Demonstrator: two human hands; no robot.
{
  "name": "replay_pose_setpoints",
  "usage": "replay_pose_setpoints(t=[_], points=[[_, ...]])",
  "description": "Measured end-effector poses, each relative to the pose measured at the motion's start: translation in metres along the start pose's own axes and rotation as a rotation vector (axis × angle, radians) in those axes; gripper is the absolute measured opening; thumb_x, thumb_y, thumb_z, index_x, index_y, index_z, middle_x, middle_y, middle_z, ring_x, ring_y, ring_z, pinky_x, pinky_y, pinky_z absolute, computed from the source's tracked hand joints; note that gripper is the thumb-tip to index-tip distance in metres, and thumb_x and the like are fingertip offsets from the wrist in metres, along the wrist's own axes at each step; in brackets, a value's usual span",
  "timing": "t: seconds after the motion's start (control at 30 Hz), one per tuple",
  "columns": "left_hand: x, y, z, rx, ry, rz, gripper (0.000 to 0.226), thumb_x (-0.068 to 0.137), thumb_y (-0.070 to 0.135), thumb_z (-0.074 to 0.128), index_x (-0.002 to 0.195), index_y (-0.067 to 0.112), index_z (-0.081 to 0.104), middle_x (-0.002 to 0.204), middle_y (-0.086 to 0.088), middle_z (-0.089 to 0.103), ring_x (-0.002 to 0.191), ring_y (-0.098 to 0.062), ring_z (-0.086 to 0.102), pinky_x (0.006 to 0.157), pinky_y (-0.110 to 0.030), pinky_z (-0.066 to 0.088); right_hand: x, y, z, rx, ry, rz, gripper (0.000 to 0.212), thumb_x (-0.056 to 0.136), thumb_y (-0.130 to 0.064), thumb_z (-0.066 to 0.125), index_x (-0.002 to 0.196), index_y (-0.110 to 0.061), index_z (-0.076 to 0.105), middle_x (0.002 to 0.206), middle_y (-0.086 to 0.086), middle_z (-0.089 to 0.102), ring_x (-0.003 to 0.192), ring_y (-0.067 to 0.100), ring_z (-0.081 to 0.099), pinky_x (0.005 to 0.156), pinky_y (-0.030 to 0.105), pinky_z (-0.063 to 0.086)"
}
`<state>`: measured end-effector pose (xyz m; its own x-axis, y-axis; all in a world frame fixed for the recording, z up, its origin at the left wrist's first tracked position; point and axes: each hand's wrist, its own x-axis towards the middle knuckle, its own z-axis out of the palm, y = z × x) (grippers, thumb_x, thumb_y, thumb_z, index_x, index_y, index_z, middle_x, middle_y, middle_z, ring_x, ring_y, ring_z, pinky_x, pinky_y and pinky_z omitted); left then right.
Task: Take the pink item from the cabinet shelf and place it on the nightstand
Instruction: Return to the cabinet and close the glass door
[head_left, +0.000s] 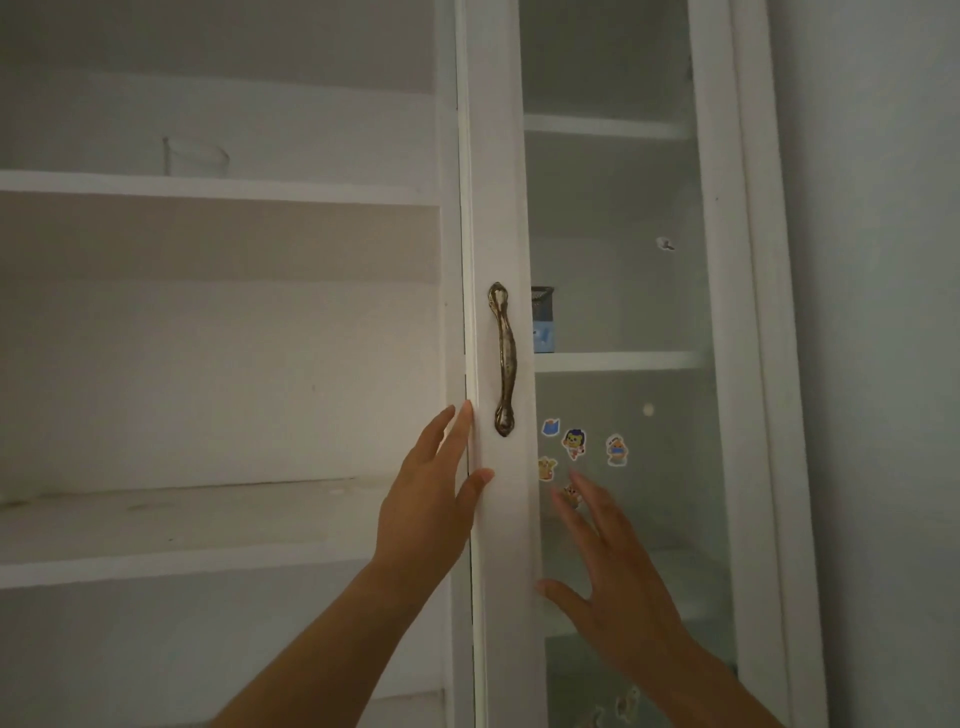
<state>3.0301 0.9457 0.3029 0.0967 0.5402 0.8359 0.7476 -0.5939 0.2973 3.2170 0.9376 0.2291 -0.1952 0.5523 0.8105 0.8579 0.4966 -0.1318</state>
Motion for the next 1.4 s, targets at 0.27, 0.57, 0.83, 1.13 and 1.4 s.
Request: replay_pose_setpoints(t=[0.27,0.57,0.83,1.13,1.4], points=[[0.005,-0.007,0.009,0.09,0.005,-0.008,0.064,0.092,0.039,0.042,0.145,0.028,0.009,0.154,0.007,0.019,0.138,-0.014,0.025,0.106,-0.031,0.031,0.02,0.025,0.019,-0.13,-0.018,-0.042,0.092,0.071,-0.073,0.04,0.139,-0.045,-0.016,0.151,-0.014,-0.027,0.139,0.014,-0.02,0.113,0.039,0.002],[-0.032,-0.007,0.036,0.507,-0.005,0.295,0.094,0.068,0.042,0.073,0.142,0.016,0.023,0.149,-0.009,0.023,0.134,-0.027,0.029,0.098,-0.039,0.035,0.023,0.038,0.029,-0.159,-0.035,-0.071,0.092,0.073,-0.07,0.042,0.143,-0.038,-0.007,0.153,-0.009,-0.022,0.141,0.02,-0.012,0.11,0.049,0.012],[-0.027,-0.007,0.049,0.708,-0.047,0.315,0.092,0.063,0.05,0.072,0.139,0.016,0.032,0.149,-0.008,0.026,0.136,-0.027,0.026,0.101,-0.047,0.025,0.022,0.05,0.027,-0.183,-0.046,-0.119,0.096,0.068,-0.064,0.053,0.145,-0.032,0.008,0.156,-0.004,-0.007,0.141,0.021,-0.002,0.106,0.047,0.018],[-0.027,0.001,0.051,0.742,-0.062,0.293,0.104,0.048,0.055,0.079,0.133,0.008,0.039,0.14,-0.013,0.046,0.129,-0.028,0.033,0.094,-0.036,0.032,0.022,0.054,0.03,-0.204,-0.04,-0.135,0.109,0.063,-0.059,0.068,0.146,-0.027,0.005,0.155,-0.007,-0.014,0.141,0.018,-0.01,0.108,0.044,0.012],[-0.019,-0.006,0.058,0.604,-0.108,0.219,0.112,0.046,0.056,0.08,0.136,0.008,0.035,0.145,-0.008,0.026,0.13,-0.026,0.029,0.073,-0.026,0.051,0.026,0.054,0.036,-0.24,-0.009,-0.121,0.114,0.056,-0.06,0.073,0.146,-0.018,0.015,0.156,-0.001,-0.004,0.141,0.025,0.003,0.106,0.048,0.021]])
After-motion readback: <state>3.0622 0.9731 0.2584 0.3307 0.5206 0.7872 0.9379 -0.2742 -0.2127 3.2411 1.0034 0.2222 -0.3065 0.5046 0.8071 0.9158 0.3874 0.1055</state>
